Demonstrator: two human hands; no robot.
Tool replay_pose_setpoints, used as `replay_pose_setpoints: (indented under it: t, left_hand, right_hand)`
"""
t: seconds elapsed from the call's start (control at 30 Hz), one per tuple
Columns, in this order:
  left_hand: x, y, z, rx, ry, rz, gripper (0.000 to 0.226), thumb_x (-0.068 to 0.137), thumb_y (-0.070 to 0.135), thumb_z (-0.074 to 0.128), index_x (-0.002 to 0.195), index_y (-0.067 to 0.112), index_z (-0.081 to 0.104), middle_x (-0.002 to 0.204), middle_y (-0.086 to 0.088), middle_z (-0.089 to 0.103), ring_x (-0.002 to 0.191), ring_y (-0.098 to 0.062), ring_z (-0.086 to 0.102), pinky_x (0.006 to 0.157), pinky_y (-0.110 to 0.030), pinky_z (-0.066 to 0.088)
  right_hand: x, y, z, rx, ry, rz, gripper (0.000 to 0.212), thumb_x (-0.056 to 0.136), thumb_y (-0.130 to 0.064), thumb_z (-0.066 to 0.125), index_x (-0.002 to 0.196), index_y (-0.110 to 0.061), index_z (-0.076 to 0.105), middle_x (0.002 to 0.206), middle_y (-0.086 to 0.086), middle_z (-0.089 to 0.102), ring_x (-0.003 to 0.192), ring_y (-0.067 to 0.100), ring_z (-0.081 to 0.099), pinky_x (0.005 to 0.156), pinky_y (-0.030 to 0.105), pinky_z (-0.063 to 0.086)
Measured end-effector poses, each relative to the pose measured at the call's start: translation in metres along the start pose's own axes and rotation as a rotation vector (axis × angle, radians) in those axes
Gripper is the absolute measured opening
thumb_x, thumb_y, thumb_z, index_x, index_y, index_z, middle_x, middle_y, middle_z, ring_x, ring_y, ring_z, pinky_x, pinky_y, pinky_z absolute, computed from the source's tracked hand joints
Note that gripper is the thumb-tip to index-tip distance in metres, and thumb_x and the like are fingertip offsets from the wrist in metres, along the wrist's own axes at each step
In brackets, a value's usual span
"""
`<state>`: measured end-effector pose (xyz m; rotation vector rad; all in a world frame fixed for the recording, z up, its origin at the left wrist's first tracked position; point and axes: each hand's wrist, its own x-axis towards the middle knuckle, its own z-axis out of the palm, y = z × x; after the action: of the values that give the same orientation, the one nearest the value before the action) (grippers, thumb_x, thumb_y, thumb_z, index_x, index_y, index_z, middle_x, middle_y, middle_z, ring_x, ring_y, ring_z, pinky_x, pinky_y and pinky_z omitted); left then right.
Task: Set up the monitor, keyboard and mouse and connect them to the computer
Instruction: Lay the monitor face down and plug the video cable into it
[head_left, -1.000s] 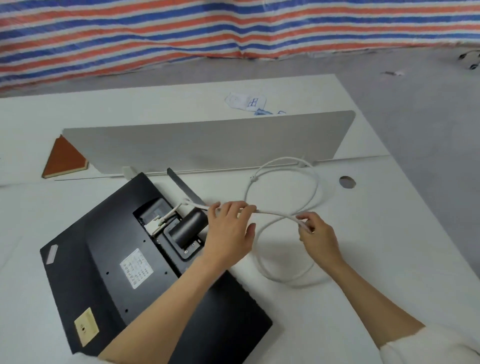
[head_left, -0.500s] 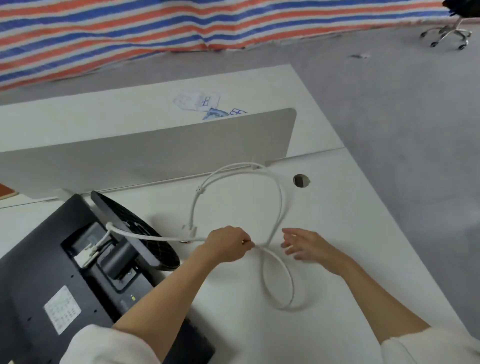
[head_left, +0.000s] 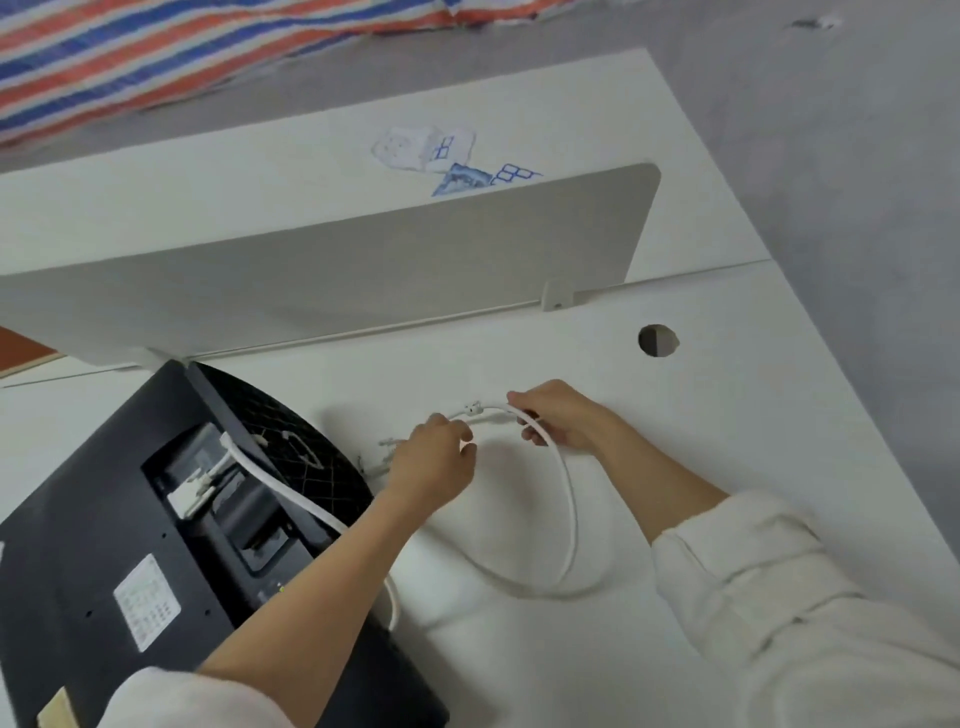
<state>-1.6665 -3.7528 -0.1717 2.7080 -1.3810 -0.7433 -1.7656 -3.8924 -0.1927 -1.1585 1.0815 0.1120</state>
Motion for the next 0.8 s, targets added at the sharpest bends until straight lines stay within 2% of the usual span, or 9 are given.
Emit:
replay_pose_setpoints:
  t: [0.17,0.27,0.33,0.4,0.5,0.57,0.63,0.7,0.8]
  left_hand:
    - [0.013,-0.001,-0.004,0.014,0.046,-0.079,0.041,0.096,0.026,0.043,0.136,0.017,0.04,0.137,-0.006,0.039,0.123,-0.026,0.041,0.099,-0.041,0.036]
    - [0.015,-0.002,0.002,-0.094,-0.016,-0.1,0.042,0.096,0.023,0.041,0.137,0.019,0.038,0.138,-0.005,0.041,0.124,-0.027,0.042,0.099,-0.043,0.036]
    - [0.015,0.002,0.004,-0.077,-0.02,-0.046,0.03,0.098,0.026,0.037,0.125,0.02,0.049,0.122,-0.003,0.055,0.115,-0.026,0.05,0.092,-0.04,0.039]
    - [0.017,0.009,0.004,-0.039,0.043,0.018,0.028,0.1,0.029,0.034,0.116,0.019,0.055,0.11,-0.003,0.061,0.106,-0.026,0.055,0.085,-0.035,0.038]
    - [0.02,0.035,0.0,-0.064,0.102,0.089,0.035,0.099,0.027,0.039,0.133,0.022,0.046,0.132,-0.003,0.05,0.119,-0.024,0.049,0.099,-0.037,0.034]
    - [0.022,0.055,-0.001,-0.09,0.081,0.148,0.044,0.098,0.027,0.042,0.141,0.021,0.036,0.143,-0.004,0.038,0.127,-0.024,0.042,0.104,-0.039,0.031]
    - [0.023,0.072,0.0,-0.124,0.037,0.207,0.045,0.097,0.028,0.043,0.141,0.02,0.036,0.145,-0.005,0.035,0.129,-0.023,0.04,0.105,-0.038,0.033]
    - [0.023,0.086,0.003,-0.17,-0.023,0.273,0.043,0.097,0.029,0.044,0.139,0.019,0.04,0.143,-0.005,0.038,0.128,-0.022,0.041,0.106,-0.037,0.034]
    - [0.018,0.099,0.01,-0.19,-0.15,0.348,0.04,0.097,0.032,0.045,0.135,0.018,0.047,0.136,-0.005,0.047,0.125,-0.02,0.045,0.105,-0.03,0.035]
  right_hand:
    - [-0.026,0.001,0.01,-0.095,-0.147,0.005,0.04,0.095,-0.04,0.048,0.1,-0.003,0.061,0.078,0.006,0.066,0.061,0.018,0.062,0.061,0.024,0.052]
    - [-0.046,-0.002,0.012,0.06,-0.294,0.028,0.022,0.093,-0.022,0.053,0.095,-0.002,0.063,0.068,0.005,0.062,0.06,0.019,0.063,0.063,0.025,0.054]
    - [-0.054,-0.003,0.003,0.147,-0.252,0.037,0.017,0.09,-0.012,0.051,0.089,-0.002,0.065,0.061,0.004,0.055,0.054,0.017,0.057,0.057,0.024,0.05]
    - [-0.061,-0.005,-0.009,0.193,-0.095,0.046,0.02,0.09,-0.009,0.045,0.086,-0.003,0.064,0.055,0.002,0.049,0.044,0.013,0.047,0.047,0.022,0.042]
    - [-0.068,-0.001,-0.038,0.228,0.267,-0.079,0.027,0.096,-0.011,0.035,0.09,-0.004,0.06,0.058,0.001,0.04,0.036,0.009,0.033,0.039,0.019,0.026]
    - [-0.077,0.003,-0.063,0.243,0.536,-0.205,0.03,0.098,-0.015,0.035,0.087,-0.005,0.061,0.06,0.003,0.039,0.042,0.012,0.032,0.043,0.022,0.025]
    - [-0.087,0.008,-0.084,0.197,0.751,-0.317,0.035,0.097,-0.018,0.04,0.064,-0.012,0.048,0.059,0.002,0.034,0.05,0.016,0.029,0.051,0.027,0.024]
    - [-0.098,0.013,-0.099,0.099,0.876,-0.403,0.038,0.096,-0.015,0.04,0.059,-0.015,0.03,0.058,0.001,0.029,0.054,0.016,0.025,0.054,0.028,0.022]
    - [-0.109,0.018,-0.113,-0.015,0.992,-0.439,0.04,0.097,-0.012,0.038,0.058,-0.017,0.029,0.057,-0.002,0.032,0.053,0.013,0.027,0.051,0.025,0.021]
